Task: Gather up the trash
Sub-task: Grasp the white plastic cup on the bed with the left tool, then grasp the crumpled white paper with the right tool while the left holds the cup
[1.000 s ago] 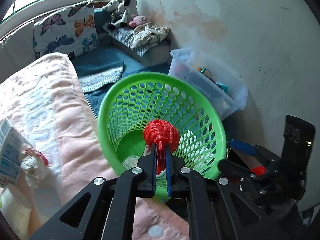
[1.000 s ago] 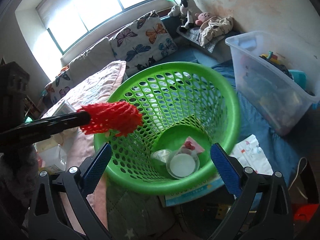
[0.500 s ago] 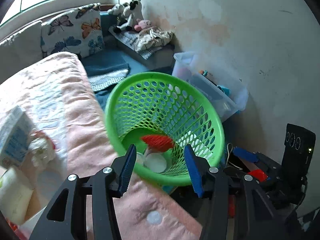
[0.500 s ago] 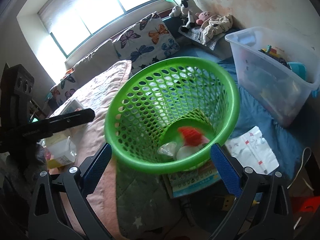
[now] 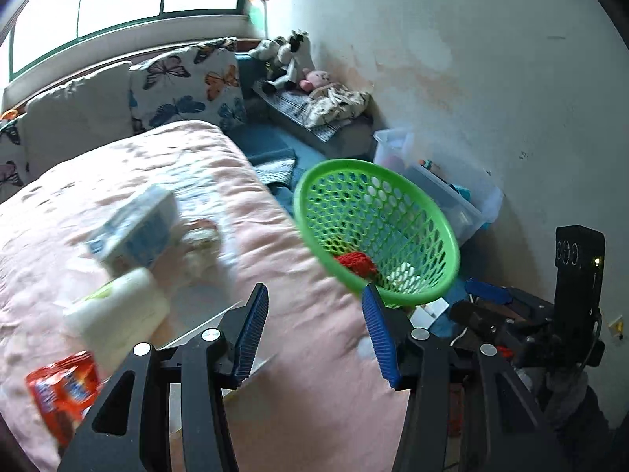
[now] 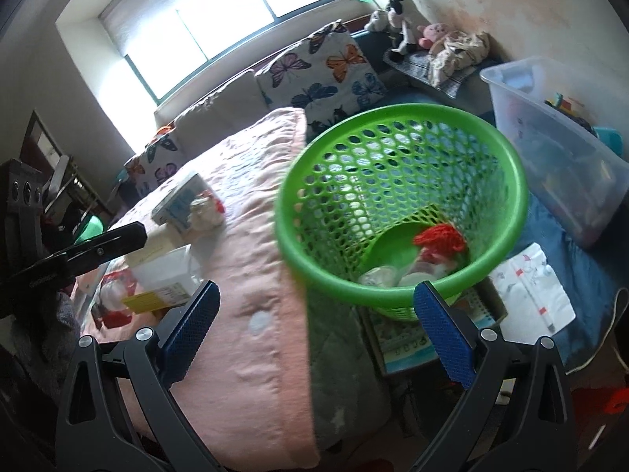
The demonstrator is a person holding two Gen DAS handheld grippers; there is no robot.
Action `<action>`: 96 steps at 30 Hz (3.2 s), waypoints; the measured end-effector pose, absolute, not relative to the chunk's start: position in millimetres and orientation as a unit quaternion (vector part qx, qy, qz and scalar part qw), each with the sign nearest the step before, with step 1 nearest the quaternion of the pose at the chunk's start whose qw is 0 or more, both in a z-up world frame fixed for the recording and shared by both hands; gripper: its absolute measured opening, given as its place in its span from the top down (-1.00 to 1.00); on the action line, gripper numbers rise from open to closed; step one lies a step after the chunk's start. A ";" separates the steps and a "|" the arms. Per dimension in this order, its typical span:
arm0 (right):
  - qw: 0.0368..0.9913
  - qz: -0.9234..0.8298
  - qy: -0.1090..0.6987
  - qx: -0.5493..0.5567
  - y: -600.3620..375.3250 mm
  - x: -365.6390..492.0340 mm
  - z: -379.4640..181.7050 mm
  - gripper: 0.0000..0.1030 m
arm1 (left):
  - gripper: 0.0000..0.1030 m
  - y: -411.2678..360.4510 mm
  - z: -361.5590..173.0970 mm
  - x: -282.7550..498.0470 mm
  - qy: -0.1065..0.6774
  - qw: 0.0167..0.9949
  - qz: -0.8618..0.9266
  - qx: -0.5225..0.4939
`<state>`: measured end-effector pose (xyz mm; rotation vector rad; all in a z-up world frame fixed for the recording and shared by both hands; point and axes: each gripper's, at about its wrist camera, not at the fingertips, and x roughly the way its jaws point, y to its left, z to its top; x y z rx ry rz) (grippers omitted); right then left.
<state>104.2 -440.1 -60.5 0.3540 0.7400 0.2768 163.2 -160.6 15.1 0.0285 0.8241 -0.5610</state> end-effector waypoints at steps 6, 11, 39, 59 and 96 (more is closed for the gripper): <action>0.909 0.153 0.356 0.152 -415.5 103.0 -50.5 -0.90 | 0.04 -111.3 20.1 149.2 0.382 0.892 -0.241 -0.010; 0.908 0.170 0.355 0.144 -396.9 105.1 -46.5 -0.90 | 0.04 -73.7 17.6 138.3 0.378 0.897 -0.226 -0.020; 0.892 0.201 0.387 0.115 -334.8 120.6 -50.4 -0.90 | 0.04 -2.9 -32.1 154.3 0.401 0.865 -0.302 0.010; 0.889 0.196 0.399 0.107 -321.0 128.3 -53.9 -0.90 | -0.07 -7.9 -42.7 155.3 0.391 0.847 -0.358 0.032; 0.873 0.233 0.418 0.091 -271.6 280.5 -82.7 -0.40 | 0.20 -19.4 33.1 145.6 0.328 0.902 -0.279 0.001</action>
